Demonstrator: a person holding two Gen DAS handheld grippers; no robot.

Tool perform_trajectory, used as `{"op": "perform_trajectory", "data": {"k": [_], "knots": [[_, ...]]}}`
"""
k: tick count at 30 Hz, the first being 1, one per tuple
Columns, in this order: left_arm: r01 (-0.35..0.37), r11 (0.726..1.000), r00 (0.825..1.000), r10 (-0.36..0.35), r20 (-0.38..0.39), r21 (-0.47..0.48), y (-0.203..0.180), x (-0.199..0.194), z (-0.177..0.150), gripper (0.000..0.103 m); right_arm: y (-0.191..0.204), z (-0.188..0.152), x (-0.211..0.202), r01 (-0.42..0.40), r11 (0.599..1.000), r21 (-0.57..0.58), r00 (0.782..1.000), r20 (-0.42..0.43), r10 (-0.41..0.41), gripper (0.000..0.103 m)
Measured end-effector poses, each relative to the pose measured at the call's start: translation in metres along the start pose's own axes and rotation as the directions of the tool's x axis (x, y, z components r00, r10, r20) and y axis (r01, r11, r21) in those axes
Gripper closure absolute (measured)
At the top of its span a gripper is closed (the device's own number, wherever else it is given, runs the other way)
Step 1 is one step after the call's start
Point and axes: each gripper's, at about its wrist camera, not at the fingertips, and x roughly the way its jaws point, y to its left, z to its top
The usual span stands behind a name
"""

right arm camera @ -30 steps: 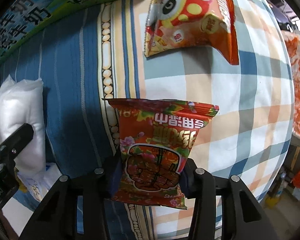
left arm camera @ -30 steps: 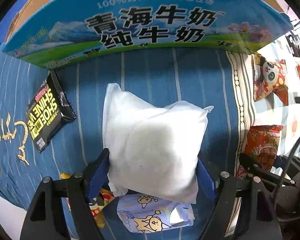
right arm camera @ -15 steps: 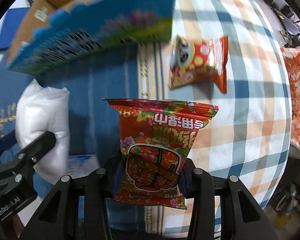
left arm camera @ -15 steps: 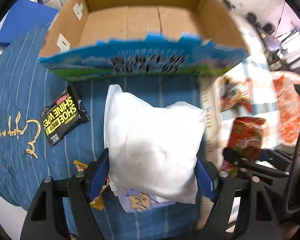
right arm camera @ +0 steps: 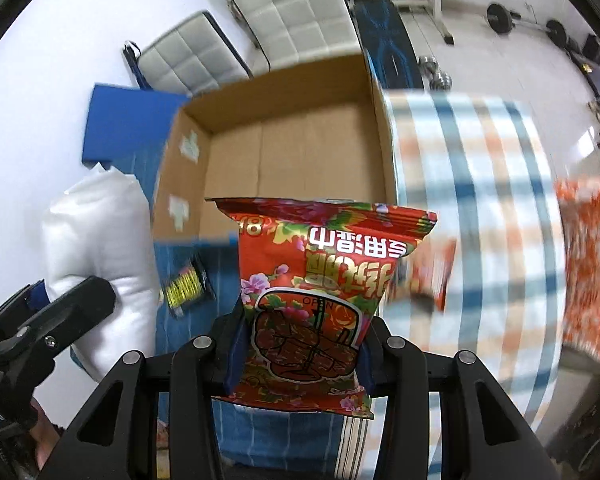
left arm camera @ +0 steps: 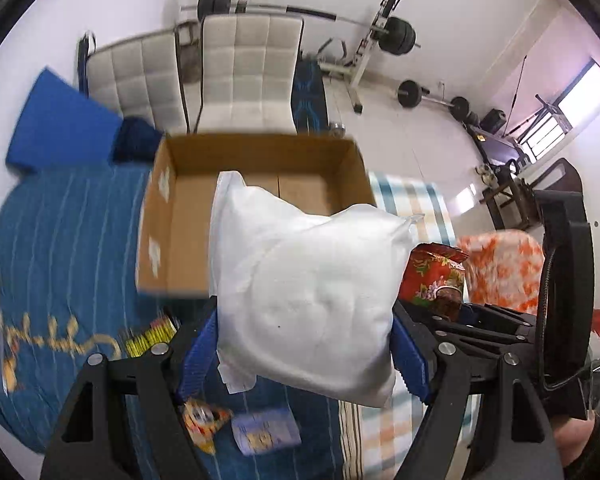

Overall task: Organize soft objects
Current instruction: 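Carry both packs into the cardboard box and open both tools to release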

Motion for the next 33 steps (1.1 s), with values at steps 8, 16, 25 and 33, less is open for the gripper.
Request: {"op": "perform_trajectory", "data": {"k": [8, 16, 25, 33], "knots": [[-0.012, 0.999, 0.997, 0.01, -0.077, -0.033, 0.018, 0.066, 0.096, 0.027, 0.001, 0.11, 0.036, 0.034, 0.999, -0.005, 0.999, 0.012, -0.034, 0.057], [-0.059, 0.994, 0.97, 0.036, -0.239, -0.091, 0.052, 0.179, 0.138, 0.027, -0.006, 0.196, 0.121, 0.124, 0.992, -0.01, 0.989, -0.075, -0.125, 0.057], [-0.04, 0.988, 0.905, -0.029, -0.425, -0.151, 0.076, 0.273, 0.147, 0.026, -0.018, 0.241, 0.215, 0.176, 0.983, -0.046, 0.964, -0.197, -0.182, 0.057], [-0.009, 0.965, 0.86, -0.126, -0.494, -0.261, 0.084, 0.303, 0.141, 0.025, -0.026, 0.261, 0.264, 0.169, 0.983, -0.071, 0.944, -0.275, -0.182, 0.056]]}}
